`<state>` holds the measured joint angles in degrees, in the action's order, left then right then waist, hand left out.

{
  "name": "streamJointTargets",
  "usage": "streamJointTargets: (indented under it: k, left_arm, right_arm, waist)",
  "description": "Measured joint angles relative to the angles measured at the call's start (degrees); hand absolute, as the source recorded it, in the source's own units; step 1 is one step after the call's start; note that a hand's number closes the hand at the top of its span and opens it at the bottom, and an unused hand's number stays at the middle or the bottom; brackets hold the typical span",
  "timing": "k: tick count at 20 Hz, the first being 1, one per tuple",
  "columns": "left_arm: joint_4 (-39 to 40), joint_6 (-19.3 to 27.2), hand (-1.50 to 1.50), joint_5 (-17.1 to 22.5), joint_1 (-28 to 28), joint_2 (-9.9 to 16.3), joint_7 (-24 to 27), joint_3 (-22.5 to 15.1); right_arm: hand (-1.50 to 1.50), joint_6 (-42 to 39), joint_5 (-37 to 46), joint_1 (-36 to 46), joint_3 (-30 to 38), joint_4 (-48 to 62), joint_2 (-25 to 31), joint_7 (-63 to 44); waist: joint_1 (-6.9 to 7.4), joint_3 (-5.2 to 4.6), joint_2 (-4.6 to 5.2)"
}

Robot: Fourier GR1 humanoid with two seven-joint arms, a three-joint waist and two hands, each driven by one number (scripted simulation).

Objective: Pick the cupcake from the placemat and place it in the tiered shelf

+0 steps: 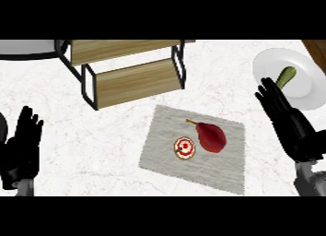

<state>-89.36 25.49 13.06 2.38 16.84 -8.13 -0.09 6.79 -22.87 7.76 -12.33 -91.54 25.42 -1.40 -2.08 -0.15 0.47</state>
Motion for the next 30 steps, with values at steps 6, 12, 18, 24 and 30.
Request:
streamJointTargets:
  k: [6,12,18,24,30]
  left_arm:
    - [4.78,-7.74,0.00,0.73,-1.06,1.52,-2.65,-3.25]
    - [8.07,-14.04,0.00,2.53,-3.46,1.66,-4.14,-4.89]
    - [9.30,-17.20,0.00,3.36,-4.28,1.68,-4.80,-4.12]
    - [10.01,-18.48,0.00,3.37,-4.26,1.50,-4.43,-3.51]
    - [10.25,-19.20,0.00,2.89,-4.74,1.19,-4.69,-3.54]
  right_arm:
    - [1.50,-1.33,3.88,2.69,4.76,-1.02,4.16,5.06]
    - [-1.50,0.24,11.73,1.53,4.99,7.31,8.78,1.64]
    - [-1.50,-8.63,10.66,-0.11,5.11,5.99,10.81,5.07]
    - [-1.50,-17.06,7.23,-0.51,4.14,-3.44,15.53,-1.99]
    - [-1.50,-17.90,7.52,2.44,0.04,-15.38,17.89,-17.87]
  waist:
    - [1.07,0.12,-0.29]
    - [1.57,0.39,-0.43]
    - [1.77,0.63,-0.83]
    - [1.60,0.67,-1.07]
    - [1.76,0.60,-1.11]
